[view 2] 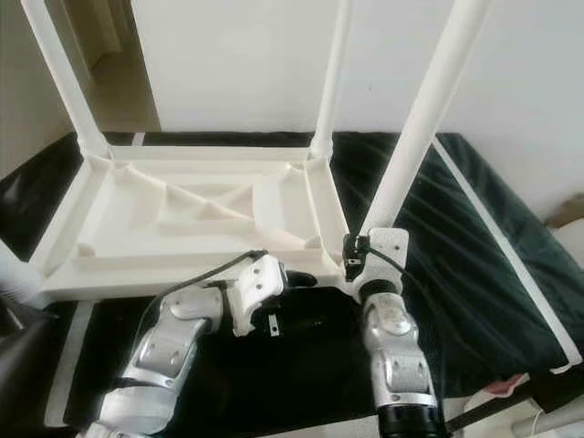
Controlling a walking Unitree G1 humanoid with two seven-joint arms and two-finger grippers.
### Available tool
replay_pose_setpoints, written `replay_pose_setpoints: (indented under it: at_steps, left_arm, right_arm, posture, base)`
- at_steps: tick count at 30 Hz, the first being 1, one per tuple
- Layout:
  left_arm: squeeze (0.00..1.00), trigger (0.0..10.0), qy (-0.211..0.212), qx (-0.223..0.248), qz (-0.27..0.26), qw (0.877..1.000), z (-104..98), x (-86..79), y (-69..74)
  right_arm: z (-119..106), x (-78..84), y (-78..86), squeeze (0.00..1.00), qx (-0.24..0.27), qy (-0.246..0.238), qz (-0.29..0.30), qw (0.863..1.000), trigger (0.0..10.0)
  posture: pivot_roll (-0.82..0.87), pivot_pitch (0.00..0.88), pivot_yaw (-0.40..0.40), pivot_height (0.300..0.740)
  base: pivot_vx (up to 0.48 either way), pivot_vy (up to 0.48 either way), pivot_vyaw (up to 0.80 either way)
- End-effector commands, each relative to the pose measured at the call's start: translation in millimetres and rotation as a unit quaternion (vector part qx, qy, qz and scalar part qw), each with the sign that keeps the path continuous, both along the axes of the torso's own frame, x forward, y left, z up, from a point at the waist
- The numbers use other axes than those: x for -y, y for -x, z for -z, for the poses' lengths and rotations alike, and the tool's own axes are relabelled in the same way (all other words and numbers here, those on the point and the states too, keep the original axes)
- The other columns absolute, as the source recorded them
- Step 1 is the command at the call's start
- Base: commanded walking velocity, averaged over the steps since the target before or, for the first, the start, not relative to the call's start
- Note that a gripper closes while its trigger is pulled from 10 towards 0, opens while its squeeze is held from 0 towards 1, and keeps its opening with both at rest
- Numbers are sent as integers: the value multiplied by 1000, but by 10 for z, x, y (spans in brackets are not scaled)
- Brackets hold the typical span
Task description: Building children table
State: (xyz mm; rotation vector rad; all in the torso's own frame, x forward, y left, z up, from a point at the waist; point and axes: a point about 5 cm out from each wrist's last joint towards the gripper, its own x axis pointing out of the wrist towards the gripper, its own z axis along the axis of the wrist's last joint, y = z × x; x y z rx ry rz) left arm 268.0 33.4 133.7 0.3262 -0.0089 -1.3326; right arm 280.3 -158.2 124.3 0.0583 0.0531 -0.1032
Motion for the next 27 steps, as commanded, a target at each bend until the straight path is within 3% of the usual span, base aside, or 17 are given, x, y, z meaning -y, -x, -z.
replay_pose_setpoints:
  at_steps: [1,15,16,18,20,27]
  left_arm:
    - [0,10000,32,42,-181,982,-27,-32,-162]
    - [0,10000,24,53,-183,981,-13,-33,-154]
    - [0,10000,24,54,-183,981,-13,-33,-154]
    - [0,10000,24,54,-183,981,-13,-33,-154]
    - [0,10000,17,63,-184,981,-16,-13,-125]
    - [0,10000,11,73,-179,981,-17,-4,-101]
  right_arm:
    - [206,-1,80,0,-58,-10,11,998,10000]
    - [139,-33,98,0,-46,-38,-15,998,10000]
    - [113,-36,105,984,-38,-39,-18,998,10000]
    - [113,-36,105,984,-38,-39,-18,998,10000]
    - [21,-24,121,1000,-7,-32,-44,999,10000]
    - [4,27,162,1000,6,-22,-69,997,10000]
  posture:
    - [-14,0,-77,740]
    - [-11,0,-71,740]
    - [-10,0,-70,740]
    - [-10,0,-70,740]
    - [-6,0,-67,740]
    - [0,0,-64,740]
  base:
    - [0,0,0]
    - [0,0,0]
    - [0,0,0]
    - [0,0,0]
    - [0,0,0]
    - [0,0,0]
